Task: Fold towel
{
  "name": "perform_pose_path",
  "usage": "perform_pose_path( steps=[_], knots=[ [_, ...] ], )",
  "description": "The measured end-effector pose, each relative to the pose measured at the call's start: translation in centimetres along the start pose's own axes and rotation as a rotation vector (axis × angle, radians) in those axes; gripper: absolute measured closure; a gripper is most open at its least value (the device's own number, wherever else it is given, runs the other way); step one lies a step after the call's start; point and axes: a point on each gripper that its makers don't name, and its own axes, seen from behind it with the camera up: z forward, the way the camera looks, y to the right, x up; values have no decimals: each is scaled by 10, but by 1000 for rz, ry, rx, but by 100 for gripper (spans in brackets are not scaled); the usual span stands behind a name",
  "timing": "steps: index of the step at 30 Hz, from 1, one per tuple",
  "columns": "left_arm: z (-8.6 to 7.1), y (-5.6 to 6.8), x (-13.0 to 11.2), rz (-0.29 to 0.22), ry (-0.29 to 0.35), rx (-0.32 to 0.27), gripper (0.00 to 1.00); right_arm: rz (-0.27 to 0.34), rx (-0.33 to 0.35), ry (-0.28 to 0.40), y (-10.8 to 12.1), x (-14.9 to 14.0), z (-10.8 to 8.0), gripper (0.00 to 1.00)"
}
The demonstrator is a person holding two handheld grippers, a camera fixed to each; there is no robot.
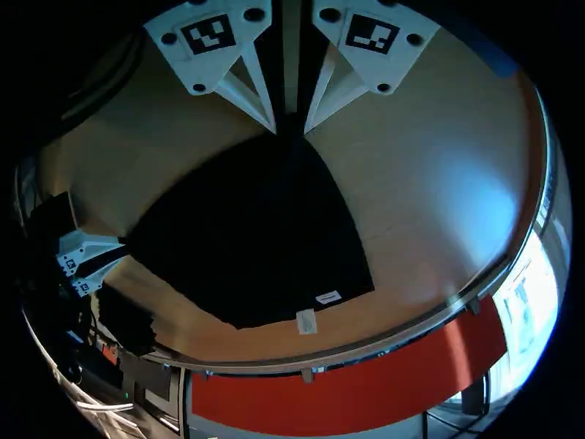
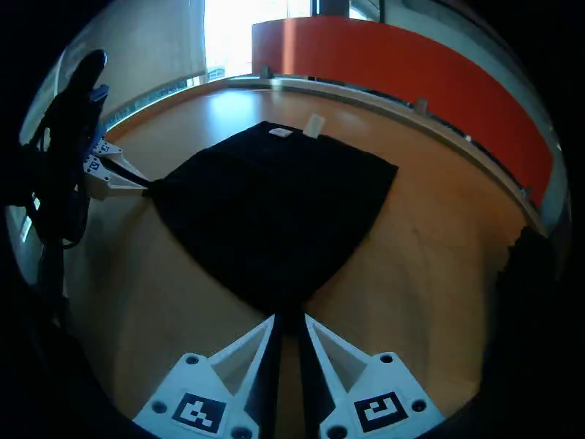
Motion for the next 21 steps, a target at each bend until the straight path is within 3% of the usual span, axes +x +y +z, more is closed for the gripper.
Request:
perform_pose_path(
  steps=[11, 21],
  knots=[
    [-6, 11, 10, -36, 2, -25, 90, 9, -9, 37, 6, 17, -12, 87],
    [-30, 12, 36, -91, 29, -29, 90, -18, -14, 62, 7, 42, -36, 87]
  ],
)
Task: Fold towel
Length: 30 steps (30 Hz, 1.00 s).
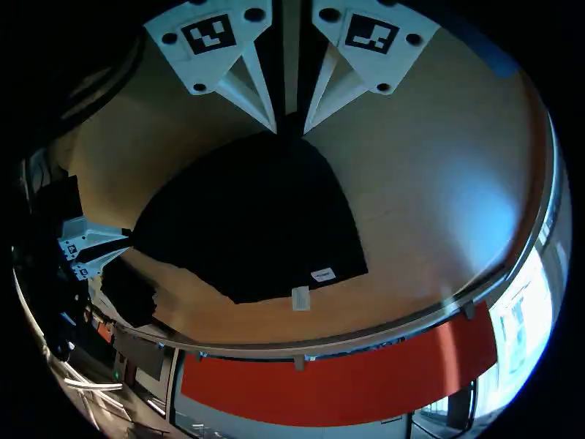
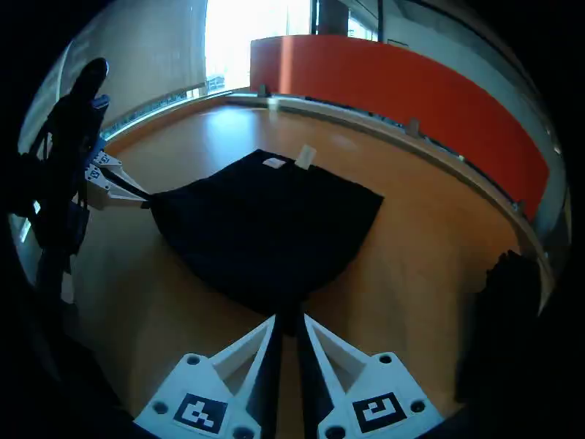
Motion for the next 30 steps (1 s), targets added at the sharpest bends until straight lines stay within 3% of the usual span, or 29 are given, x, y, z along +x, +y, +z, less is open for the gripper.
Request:
perform_pose_path(
  steps=[9, 19, 30],
  knots=[
    [-29, 1, 23, -15, 23, 6, 90, -2, 4, 25, -3, 29, -29, 87],
    [-62, 9, 38, -70, 46, -6, 90, 5, 4, 40, -2, 50, -59, 87],
    [-82, 16, 42, -96, 44, -22, 90, -3, 6, 36, -7, 59, -78, 87]
  ],
)
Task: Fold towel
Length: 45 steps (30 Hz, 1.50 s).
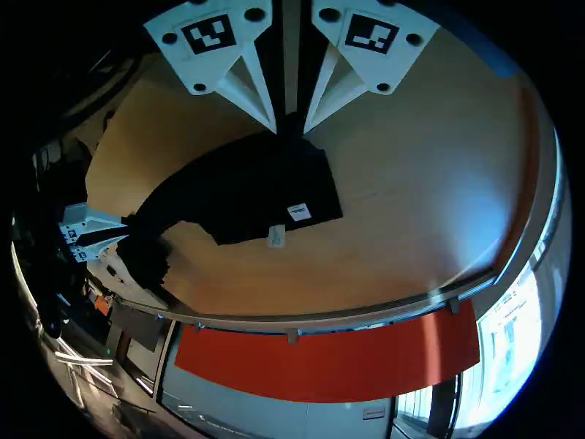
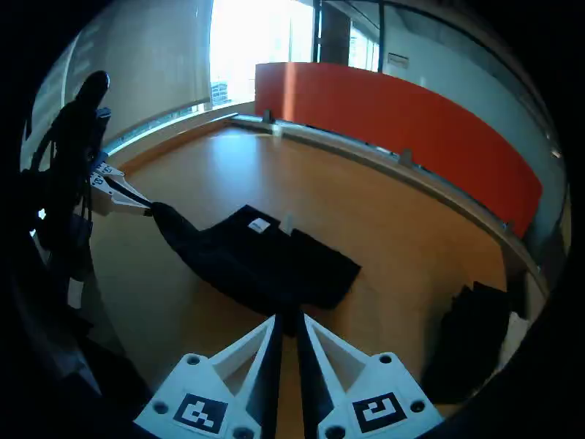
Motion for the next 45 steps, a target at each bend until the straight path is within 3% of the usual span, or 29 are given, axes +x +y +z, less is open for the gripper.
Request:
perform_pose_path(
  steps=[8, 18, 45],
  knots=[
    [-2, 3, -2, -27, -2, -14, 91, 22, -3, -3, 1, -2, 0, 87],
    [9, 0, -1, -20, -12, -15, 90, 7, -11, -28, 7, -5, 8, 87],
    [91, -38, 31, -36, -38, 18, 90, 40, -32, -95, 63, 2, 85, 88]
  ],
)
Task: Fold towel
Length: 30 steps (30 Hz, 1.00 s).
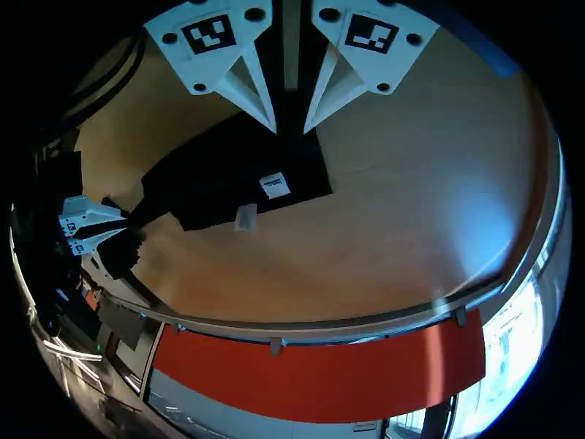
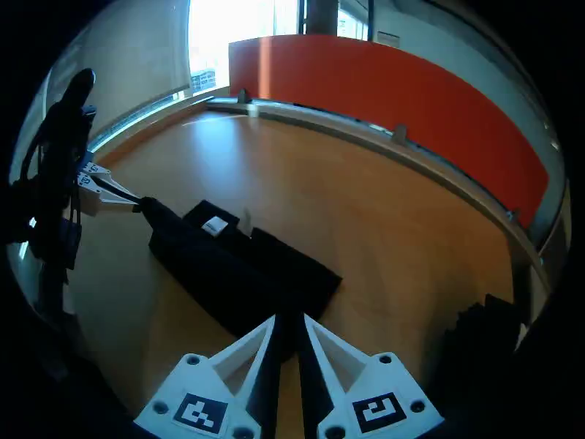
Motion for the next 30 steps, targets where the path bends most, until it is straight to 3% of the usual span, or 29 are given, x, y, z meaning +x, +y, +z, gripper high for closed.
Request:
perform_pose_path(
  steps=[8, 22, 30],
  knots=[
    [14, -4, 1, 8, -11, 1, 90, -8, -5, -24, 8, -3, 12, 87],
    [58, -16, -7, 3, -54, 5, 90, 23, -12, -63, 22, -14, 49, 87],
    [77, -26, -5, -3, -63, 30, 87, 42, -41, -71, 31, -14, 68, 79]
  ],
)
